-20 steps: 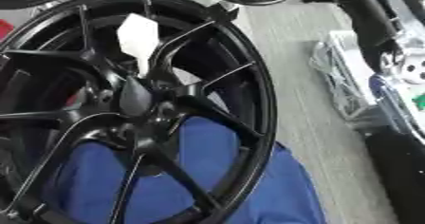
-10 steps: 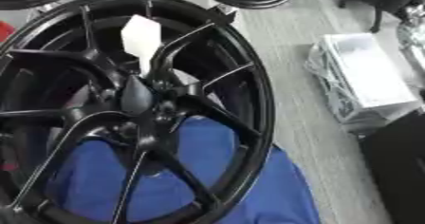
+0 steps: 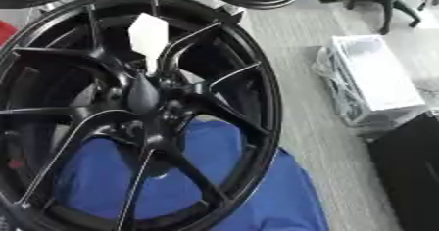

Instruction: Pull the pin out of the wheel hub.

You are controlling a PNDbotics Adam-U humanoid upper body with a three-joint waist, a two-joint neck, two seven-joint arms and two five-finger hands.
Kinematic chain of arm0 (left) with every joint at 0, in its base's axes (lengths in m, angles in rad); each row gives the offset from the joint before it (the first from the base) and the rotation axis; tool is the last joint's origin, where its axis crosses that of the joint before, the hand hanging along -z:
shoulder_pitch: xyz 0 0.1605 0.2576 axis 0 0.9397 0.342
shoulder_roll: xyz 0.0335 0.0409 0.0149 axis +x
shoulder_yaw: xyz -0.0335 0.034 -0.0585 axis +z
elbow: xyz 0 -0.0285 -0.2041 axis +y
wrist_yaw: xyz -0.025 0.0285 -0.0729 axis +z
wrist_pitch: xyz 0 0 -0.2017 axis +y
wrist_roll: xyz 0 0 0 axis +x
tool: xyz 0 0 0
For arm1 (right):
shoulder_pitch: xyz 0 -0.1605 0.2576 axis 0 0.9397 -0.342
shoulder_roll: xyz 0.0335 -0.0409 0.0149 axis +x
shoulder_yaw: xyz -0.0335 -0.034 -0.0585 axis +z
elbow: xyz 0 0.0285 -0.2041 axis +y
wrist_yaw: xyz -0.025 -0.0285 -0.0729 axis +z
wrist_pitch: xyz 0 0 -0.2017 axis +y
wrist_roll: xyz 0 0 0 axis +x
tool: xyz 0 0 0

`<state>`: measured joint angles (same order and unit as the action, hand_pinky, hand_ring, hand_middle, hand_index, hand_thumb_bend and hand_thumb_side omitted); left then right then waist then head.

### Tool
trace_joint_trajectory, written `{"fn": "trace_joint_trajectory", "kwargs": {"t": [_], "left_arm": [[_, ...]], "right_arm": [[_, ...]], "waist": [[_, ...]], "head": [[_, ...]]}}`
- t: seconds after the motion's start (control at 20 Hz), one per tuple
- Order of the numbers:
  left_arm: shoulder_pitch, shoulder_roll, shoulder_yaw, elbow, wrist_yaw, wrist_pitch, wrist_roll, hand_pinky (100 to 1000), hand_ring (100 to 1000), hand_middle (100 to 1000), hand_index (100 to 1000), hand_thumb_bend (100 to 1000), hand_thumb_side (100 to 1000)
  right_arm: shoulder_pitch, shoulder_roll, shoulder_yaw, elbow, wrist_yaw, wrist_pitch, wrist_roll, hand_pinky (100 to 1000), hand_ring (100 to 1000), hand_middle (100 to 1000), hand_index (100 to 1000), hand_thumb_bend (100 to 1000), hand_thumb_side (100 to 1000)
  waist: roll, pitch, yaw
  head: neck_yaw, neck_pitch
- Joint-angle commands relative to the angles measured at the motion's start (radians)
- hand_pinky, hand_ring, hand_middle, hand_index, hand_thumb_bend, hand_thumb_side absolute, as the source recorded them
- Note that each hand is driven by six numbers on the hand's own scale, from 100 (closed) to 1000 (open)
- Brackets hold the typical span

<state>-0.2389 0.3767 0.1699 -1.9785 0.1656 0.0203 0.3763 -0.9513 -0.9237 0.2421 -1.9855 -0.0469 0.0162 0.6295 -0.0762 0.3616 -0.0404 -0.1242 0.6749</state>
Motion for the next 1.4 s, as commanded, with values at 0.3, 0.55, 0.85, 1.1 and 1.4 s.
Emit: {"fn": "trace_joint_trajectory", "kwargs": {"t": [0.3, 0.55, 0.85, 1.1, 1.4], "left_arm": [[0.008, 0.041, 0.006, -0.022, 0.005, -0.003, -0.003, 823, 686, 617, 744, 294, 652], [0.001, 0.042, 0.003, -0.022, 0.011, -0.003, -0.004, 823, 685, 617, 744, 295, 650], [-0.003, 0.048, 0.000, -0.022, 0.012, -0.004, -0.007, 824, 685, 617, 744, 294, 651], [-0.009, 0.050, -0.003, -0.022, 0.014, -0.004, -0.010, 824, 685, 617, 743, 295, 650], [-0.015, 0.051, -0.004, -0.022, 0.013, -0.004, -0.010, 824, 684, 616, 743, 295, 651]], "right_arm": [[-0.158, 0.065, 0.106, 0.067, 0.042, 0.019, 0.168, 863, 780, 742, 826, 100, 551], [-0.227, 0.114, 0.145, 0.126, 0.084, -0.018, 0.235, 863, 791, 754, 832, 184, 531], [-0.288, 0.153, 0.203, 0.168, 0.141, -0.085, 0.277, 871, 812, 782, 849, 273, 451], [-0.309, 0.180, 0.236, 0.207, 0.159, -0.148, 0.278, 881, 830, 805, 879, 340, 370], [-0.322, 0.195, 0.234, 0.233, 0.182, -0.184, 0.278, 880, 833, 808, 882, 350, 347]], "waist": [[-0.002, -0.027, 0.003], [-0.002, -0.026, 0.013], [-0.008, -0.025, 0.025], [-0.018, -0.020, 0.038], [-0.030, -0.005, 0.059]], "head": [[-0.002, -0.002], [-0.006, -0.008], [-0.019, -0.006], [-0.024, -0.010], [-0.023, -0.019]]}}
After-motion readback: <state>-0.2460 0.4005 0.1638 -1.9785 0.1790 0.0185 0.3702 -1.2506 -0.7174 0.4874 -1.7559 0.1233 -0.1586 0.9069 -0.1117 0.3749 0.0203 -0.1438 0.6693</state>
